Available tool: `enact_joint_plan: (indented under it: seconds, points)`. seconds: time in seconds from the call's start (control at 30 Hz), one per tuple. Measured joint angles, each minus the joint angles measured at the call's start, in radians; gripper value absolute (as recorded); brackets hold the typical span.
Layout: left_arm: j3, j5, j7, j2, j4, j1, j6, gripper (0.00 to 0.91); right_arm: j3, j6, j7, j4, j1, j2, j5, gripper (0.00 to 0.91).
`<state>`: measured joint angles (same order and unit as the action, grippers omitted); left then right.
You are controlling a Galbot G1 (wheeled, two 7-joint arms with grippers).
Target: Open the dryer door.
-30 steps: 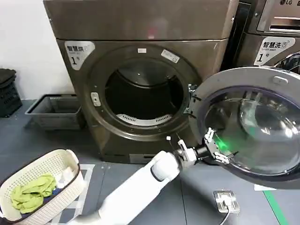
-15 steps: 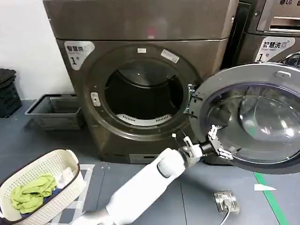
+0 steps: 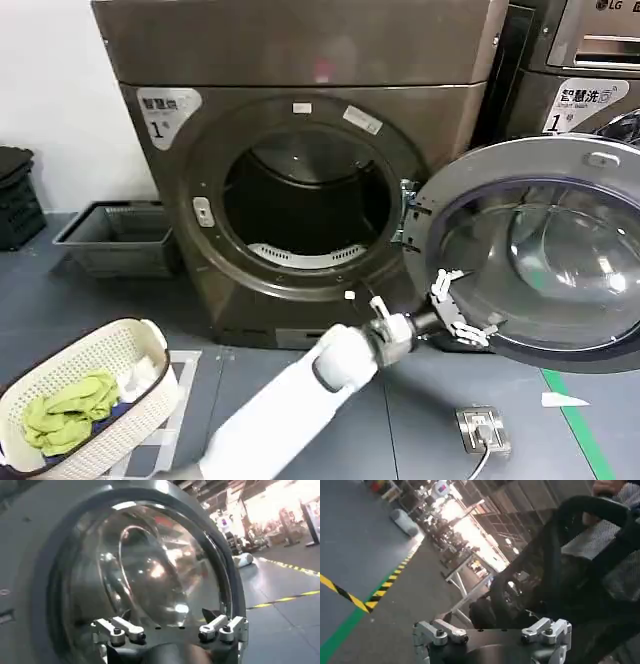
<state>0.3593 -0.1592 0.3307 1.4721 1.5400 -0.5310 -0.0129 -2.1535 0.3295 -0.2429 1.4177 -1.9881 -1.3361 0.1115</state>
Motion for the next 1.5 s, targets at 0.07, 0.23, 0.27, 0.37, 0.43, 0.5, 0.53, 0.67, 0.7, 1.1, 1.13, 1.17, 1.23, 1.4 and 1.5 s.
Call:
enact_joint_plan:
  seconds: [0.07,0.23,0.27,0.37,0.43,0.5,0.53,0.67,0.7,1.1,1.13,1.17,1.23,1.4,1.5]
  points:
    - [-0.018,-0.025,-0.003,-0.023,0.047,-0.021,-0.021,0.907,-0.008,0.037,0.004,0.004,0.003,0.003,0.002,0.907]
    - [-0.094,-0.086,-0.015,-0.101,0.188,-0.086,-0.096,0.907,-0.014,0.071,0.007,0.013,0.013,0.009,0.006,0.907]
    - [-0.111,-0.097,-0.017,-0.118,0.216,-0.101,-0.106,0.907,-0.014,0.07,0.008,0.013,0.014,0.01,0.006,0.907]
    - [-0.171,-0.124,-0.02,-0.179,0.311,-0.151,-0.123,0.907,-0.012,0.049,0.022,0.006,0.018,0.012,0.006,0.907]
    - [-0.213,-0.145,-0.025,-0.223,0.374,-0.186,-0.133,0.907,-0.009,0.033,0.027,0.004,0.021,0.012,0.007,0.907]
    - [-0.26,-0.169,-0.031,-0.264,0.431,-0.227,-0.146,0.907,-0.006,0.023,0.031,0.005,0.022,0.012,0.009,0.907]
    - [-0.291,-0.179,-0.034,-0.286,0.459,-0.25,-0.153,0.907,-0.004,0.018,0.032,0.006,0.024,0.013,0.01,0.907]
    - [-0.4,-0.208,-0.048,-0.363,0.551,-0.338,-0.159,0.907,0.005,0.014,0.04,0.018,0.031,0.014,0.015,0.907]
    - [-0.428,-0.218,-0.055,-0.383,0.569,-0.362,-0.163,0.907,0.007,0.014,0.041,0.021,0.032,0.015,0.016,0.907]
    - [-0.801,-0.474,-0.23,-0.59,0.655,-0.612,-0.359,0.907,0.044,0.006,0.054,0.049,0.05,0.022,0.017,0.907]
    - [-0.835,-0.506,-0.247,-0.606,0.654,-0.632,-0.379,0.907,0.048,0.007,0.055,0.053,0.052,0.023,0.017,0.907]
    - [-0.861,-0.53,-0.262,-0.621,0.653,-0.647,-0.394,0.907,0.05,0.008,0.055,0.057,0.055,0.025,0.017,0.907]
    - [-0.915,-0.583,-0.295,-0.65,0.652,-0.672,-0.429,0.907,0.058,0.011,0.055,0.067,0.06,0.025,0.017,0.907]
    - [-1.011,-0.727,-0.393,-0.699,0.645,-0.697,-0.542,0.907,0.072,0.019,0.06,0.086,0.07,0.022,0.017,0.907]
    - [-1.045,-0.817,-0.448,-0.725,0.633,-0.7,-0.609,0.907,0.082,0.02,0.061,0.092,0.076,0.02,0.017,0.907]
